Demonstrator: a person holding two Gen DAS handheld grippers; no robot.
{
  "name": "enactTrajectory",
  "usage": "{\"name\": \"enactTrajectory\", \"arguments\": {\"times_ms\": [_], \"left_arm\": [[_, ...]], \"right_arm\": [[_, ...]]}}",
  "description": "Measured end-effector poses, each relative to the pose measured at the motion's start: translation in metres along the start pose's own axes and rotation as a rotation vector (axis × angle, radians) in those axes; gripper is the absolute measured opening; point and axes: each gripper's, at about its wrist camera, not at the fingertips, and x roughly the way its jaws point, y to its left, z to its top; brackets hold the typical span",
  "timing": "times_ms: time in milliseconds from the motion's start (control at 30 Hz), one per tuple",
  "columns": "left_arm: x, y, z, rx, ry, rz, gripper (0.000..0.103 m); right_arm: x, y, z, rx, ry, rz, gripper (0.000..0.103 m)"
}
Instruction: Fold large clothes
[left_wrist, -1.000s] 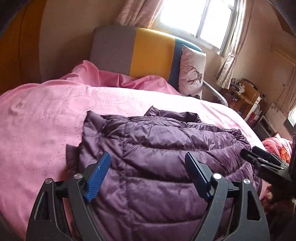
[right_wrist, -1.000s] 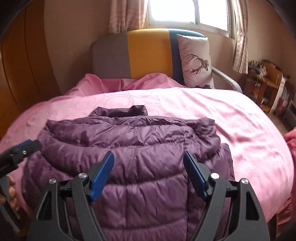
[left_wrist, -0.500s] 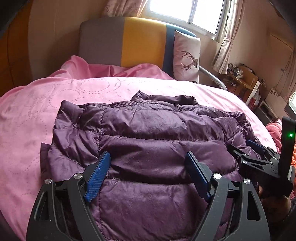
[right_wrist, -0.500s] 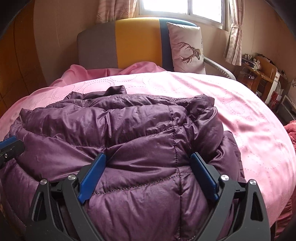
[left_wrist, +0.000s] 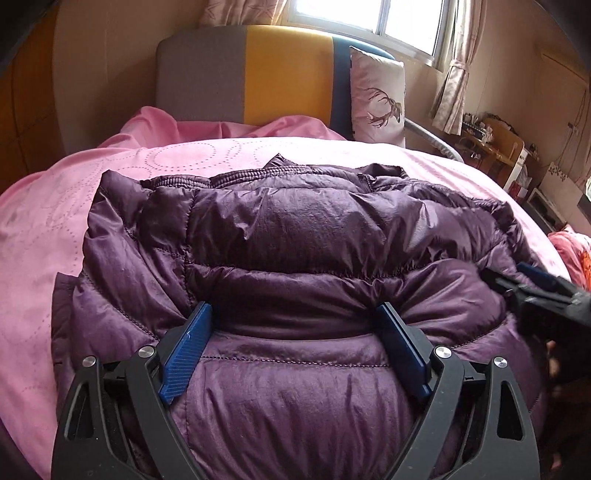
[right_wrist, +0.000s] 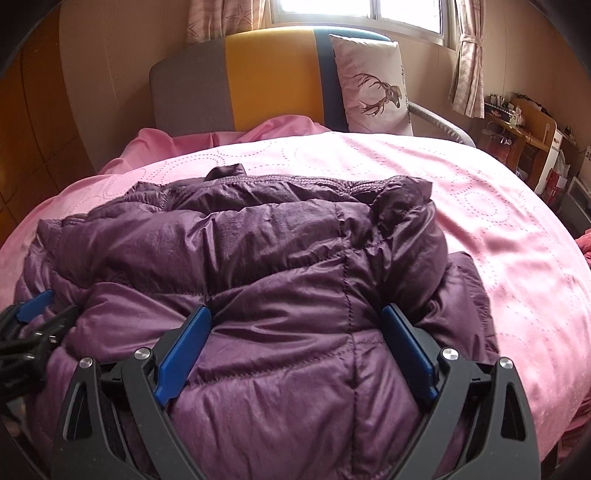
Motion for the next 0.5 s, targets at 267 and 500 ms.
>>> {"name": "enactTrajectory", "arguments": {"times_ms": [267,500], "left_arm": [[-0.012,-0.003,0.001,0.028,-0.023,0.024,0.088],[-0.058,-0.013,-0.001,0.029,-0.141,0.02,0.088]], "right_arm": [[-0.066,-0.083,-0.02,0.234,-0.036,-0.018,0.097],[-0.063,-0.137,-0.067,0.452,0.073,0.139,0.101]]}}
